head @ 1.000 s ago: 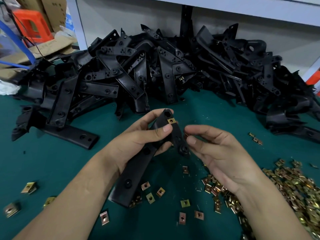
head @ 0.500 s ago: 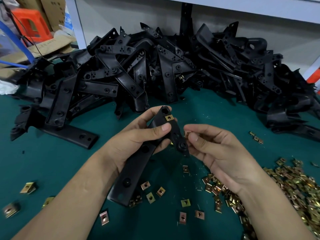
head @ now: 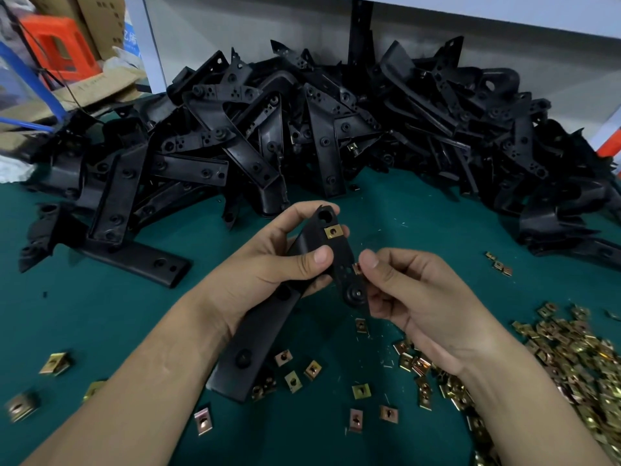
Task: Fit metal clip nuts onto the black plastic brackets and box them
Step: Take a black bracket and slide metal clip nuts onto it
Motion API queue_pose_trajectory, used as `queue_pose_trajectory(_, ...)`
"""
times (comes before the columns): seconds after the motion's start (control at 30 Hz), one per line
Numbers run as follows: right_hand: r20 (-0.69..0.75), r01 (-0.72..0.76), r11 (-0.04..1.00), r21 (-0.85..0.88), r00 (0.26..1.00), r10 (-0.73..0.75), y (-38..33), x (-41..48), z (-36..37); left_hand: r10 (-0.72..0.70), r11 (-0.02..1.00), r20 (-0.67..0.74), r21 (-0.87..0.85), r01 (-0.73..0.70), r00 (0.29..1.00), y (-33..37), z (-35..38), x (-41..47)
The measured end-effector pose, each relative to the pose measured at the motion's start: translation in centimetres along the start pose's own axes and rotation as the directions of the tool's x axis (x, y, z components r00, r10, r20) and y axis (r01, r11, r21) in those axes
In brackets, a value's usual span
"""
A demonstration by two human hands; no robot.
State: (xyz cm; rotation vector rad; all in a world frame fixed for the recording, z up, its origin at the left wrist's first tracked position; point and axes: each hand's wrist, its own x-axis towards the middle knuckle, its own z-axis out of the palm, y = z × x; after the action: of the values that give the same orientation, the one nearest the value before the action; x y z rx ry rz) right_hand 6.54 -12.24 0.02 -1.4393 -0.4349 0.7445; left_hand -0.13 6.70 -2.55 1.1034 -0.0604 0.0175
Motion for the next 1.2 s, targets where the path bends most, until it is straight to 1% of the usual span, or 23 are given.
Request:
queue_pose_trajectory(0.13, -0.015, 0.001, 1.000, 0.018, 1.000, -0.001, -0.1, 0.0, 0.1, 0.041, 0.999, 0.023, 0.030, -0.042, 0.999, 0.0, -0.1, 0.2)
queue_pose_trajectory(0.23, -0.016, -0.023, 1.000, 0.018, 1.000, 0.023, -0.2, -0.1, 0.1, 0.086, 0.989, 0.003, 0.123, -0.085, 0.996, -0.2, -0.1, 0.4)
queue_pose_trajectory(0.37, 0.015, -0.064, 0.997, -0.035, 0.998, 0.065, -0.1, -0.2, 0.2, 0.130, 0.964, 0.007, 0.231, -0.129, 0.991, -0.5, -0.1, 0.6)
queue_pose_trajectory(0.5, 0.012, -0.045, 0.999, -0.030, 0.999, 0.046, 0.1, 0.0, 0.3, 0.138, 0.961, -0.003, 0.242, -0.134, 0.990, -0.5, -0.3, 0.5)
queue_pose_trajectory(0.6, -0.011, -0.007, 1.000, -0.019, 1.000, 0.007, 0.3, 0.1, 0.3, 0.137, 0.974, -0.046, 0.188, -0.126, 0.990, -0.5, 0.0, 0.6)
queue_pose_trajectory(0.67, -0.013, 0.024, 0.999, -0.037, 1.000, -0.024, 0.3, 0.2, 0.2, 0.146, 0.984, -0.115, 0.118, -0.133, 0.982, -0.7, 0.2, 0.5)
queue_pose_trajectory(0.73, -0.011, 0.093, 0.988, -0.125, 0.995, -0.095, 0.2, 0.3, -0.1, 0.155, 0.987, -0.186, 0.001, -0.158, 0.970, -0.7, 0.3, 0.5)
queue_pose_trajectory(0.83, -0.034, 0.218, 0.922, -0.321, 0.970, -0.241, -0.3, 0.5, 0.2, 0.151, 0.977, -0.217, -0.114, -0.179, 0.964, -0.3, 0.1, 0.5)
queue_pose_trajectory(0.9, -0.063, 0.251, 0.907, -0.339, 0.955, -0.288, -0.3, 0.6, 0.9, 0.144, 0.973, -0.218, -0.145, -0.178, 0.965, -0.1, 0.0, 0.4)
queue_pose_trajectory(0.97, -0.091, 0.251, 0.912, -0.324, 0.952, -0.294, -0.2, 0.6, 1.6, 0.135, 0.969, -0.241, -0.172, -0.179, 0.961, 0.0, 0.0, 0.4)
queue_pose_trajectory(1.07, -0.094, 0.246, 0.910, -0.334, 0.952, -0.292, -0.5, 0.7, 2.4, 0.141, 0.950, -0.274, -0.233, -0.208, 0.951, 0.0, -0.1, 0.3)
queue_pose_trajectory(1.13, -0.088, 0.206, 0.931, -0.302, 0.966, -0.242, -1.2, 0.9, 2.7, 0.141, 0.944, -0.284, -0.248, -0.215, 0.948, 0.1, -0.1, 0.3)
queue_pose_trajectory(1.2, -0.091, 0.136, 0.970, -0.204, 0.983, -0.157, -1.9, 0.9, 2.9, 0.157, 0.941, -0.290, -0.247, -0.233, 0.944, 0.2, 0.0, 0.4)
